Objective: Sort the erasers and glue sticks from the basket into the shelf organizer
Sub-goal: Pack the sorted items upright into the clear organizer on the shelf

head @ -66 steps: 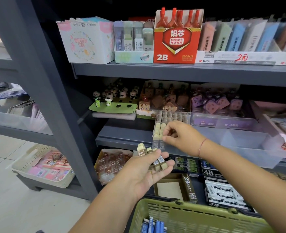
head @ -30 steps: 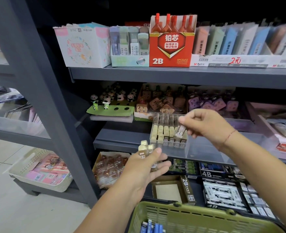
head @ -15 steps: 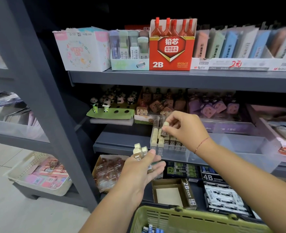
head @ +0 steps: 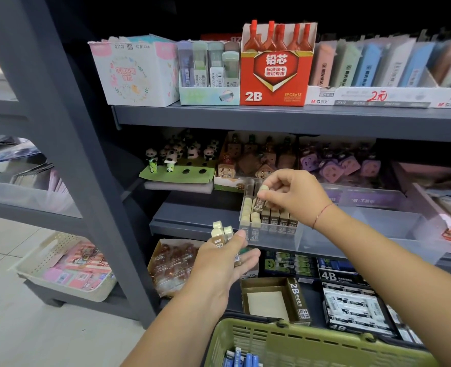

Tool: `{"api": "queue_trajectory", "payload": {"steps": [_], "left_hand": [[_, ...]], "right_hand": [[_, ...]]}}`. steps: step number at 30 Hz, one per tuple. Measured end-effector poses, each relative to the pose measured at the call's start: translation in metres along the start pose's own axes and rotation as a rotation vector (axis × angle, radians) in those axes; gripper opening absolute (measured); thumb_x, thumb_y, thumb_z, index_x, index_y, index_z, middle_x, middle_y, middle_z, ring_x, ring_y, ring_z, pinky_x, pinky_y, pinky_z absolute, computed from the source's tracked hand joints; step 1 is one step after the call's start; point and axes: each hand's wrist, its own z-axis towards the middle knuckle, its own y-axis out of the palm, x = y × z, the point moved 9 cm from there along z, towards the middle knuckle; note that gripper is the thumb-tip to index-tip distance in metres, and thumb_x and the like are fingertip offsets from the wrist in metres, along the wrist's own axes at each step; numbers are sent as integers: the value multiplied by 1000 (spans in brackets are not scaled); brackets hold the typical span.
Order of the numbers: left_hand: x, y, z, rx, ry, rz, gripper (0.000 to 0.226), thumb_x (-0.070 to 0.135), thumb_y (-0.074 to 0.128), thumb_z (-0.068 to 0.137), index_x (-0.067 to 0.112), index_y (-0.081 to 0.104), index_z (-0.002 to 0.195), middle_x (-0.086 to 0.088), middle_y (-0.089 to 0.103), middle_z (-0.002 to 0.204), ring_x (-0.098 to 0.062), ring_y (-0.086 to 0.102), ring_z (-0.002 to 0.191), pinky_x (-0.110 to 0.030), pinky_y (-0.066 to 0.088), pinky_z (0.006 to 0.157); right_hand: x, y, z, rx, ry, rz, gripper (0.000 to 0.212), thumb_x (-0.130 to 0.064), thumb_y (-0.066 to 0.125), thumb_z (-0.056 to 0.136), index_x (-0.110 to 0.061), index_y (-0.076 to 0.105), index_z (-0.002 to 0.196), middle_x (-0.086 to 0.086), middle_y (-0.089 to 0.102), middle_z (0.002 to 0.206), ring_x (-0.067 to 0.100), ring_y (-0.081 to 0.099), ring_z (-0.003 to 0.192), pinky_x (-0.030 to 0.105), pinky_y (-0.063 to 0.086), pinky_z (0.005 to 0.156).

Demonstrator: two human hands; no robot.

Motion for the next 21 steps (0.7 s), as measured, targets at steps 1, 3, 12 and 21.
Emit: {"api": "queue_trajectory", "payload": {"steps": [1,3,12,21], "left_hand": [[0,-1,0,6,-1,-4,25,10,63,89,2,59,113,-17,68,103,-24,74,78,-33,61,69],[0,-1,0,8,-3,-5,26,10,64,89,2,58,113,-17,67,104,-23,74,78,-33,61,70],[2,-1,-1,12,5,2,24,10,64,89,2,59,111,-16,69,100,-23,74,78,-33,61,70],[-2,1,-1,-6,-12,9,26,16,66,88,-1,64,108,-19,71,97,-23,74,76,-33,61,74]], "right_hand": [[-1,1,2,-28,-4,-10,10,-12,75,81,-6,67,81,6,67,69,7,61,53,16,51,54],[-3,4,4,-83,-25,-42,9,-13,73,82,-7,67,81,5,67,71,8,62,56,17,50,55],[-6,-18,2,40,-54,-166,8,-26,72,83,-19,67,81,-7,67,76,5,59,63,22,51,70],[12,4,-10,-122,3,-412,7,-20,74,81,-17,68,83,-2,67,74,11,61,70,25,51,73]]}}
